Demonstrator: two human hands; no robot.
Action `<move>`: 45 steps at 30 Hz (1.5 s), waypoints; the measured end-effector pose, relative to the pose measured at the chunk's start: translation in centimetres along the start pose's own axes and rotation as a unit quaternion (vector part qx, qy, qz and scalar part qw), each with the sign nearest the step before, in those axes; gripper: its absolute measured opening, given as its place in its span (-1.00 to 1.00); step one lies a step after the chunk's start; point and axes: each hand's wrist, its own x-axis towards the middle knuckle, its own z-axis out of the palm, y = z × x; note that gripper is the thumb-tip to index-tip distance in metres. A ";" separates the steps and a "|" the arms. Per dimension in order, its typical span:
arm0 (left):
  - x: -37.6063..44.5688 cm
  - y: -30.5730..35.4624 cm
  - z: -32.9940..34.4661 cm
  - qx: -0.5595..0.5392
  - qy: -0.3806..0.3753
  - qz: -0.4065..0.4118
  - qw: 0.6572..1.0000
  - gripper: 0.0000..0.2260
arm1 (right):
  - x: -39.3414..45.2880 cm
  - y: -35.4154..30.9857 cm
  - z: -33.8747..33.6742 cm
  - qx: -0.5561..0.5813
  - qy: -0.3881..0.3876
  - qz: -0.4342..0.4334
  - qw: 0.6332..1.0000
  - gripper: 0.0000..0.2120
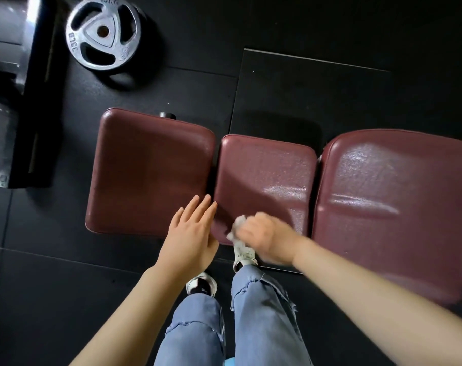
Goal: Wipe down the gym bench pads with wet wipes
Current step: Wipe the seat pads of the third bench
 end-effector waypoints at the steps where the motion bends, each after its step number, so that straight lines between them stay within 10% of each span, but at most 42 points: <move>1: 0.0 0.2 0.4 0.010 -0.004 0.006 1.000 -0.38 | 1.1 2.0 -0.8 -0.011 -0.013 0.003 1.000 -0.74; 8: 0.4 0.3 0.9 0.023 -0.021 0.002 1.000 -0.37 | 6.5 10.6 -3.9 -0.017 0.136 0.323 0.936 -0.74; 13: 0.7 0.9 1.0 0.057 -0.080 -0.010 0.995 -0.30 | -2.4 -1.0 1.8 0.070 0.058 0.181 0.979 -0.72; 17: 0.9 1.2 1.5 0.098 -0.105 -0.011 0.990 -0.26 | -2.0 2.2 0.5 0.031 0.070 0.112 0.991 -0.72; 24: 1.0 1.9 0.5 0.105 -0.135 -0.019 0.985 -0.24 | 4.0 9.5 -2.0 -0.007 0.154 0.401 0.903 -0.77; 30: 1.6 2.4 -0.7 0.106 -0.169 -0.027 0.980 -0.24 | -4.9 -3.9 3.8 0.100 0.110 0.347 0.926 -0.81; 39: 1.5 2.1 -0.2 0.100 -0.160 -0.025 0.982 -0.21 | 5.0 10.4 -2.0 0.019 0.211 0.470 0.857 -0.78; 45: 1.4 2.0 -0.7 0.086 -0.156 -0.024 0.984 -0.26 | -4.6 -4.1 3.5 0.118 0.137 0.523 0.833 -0.81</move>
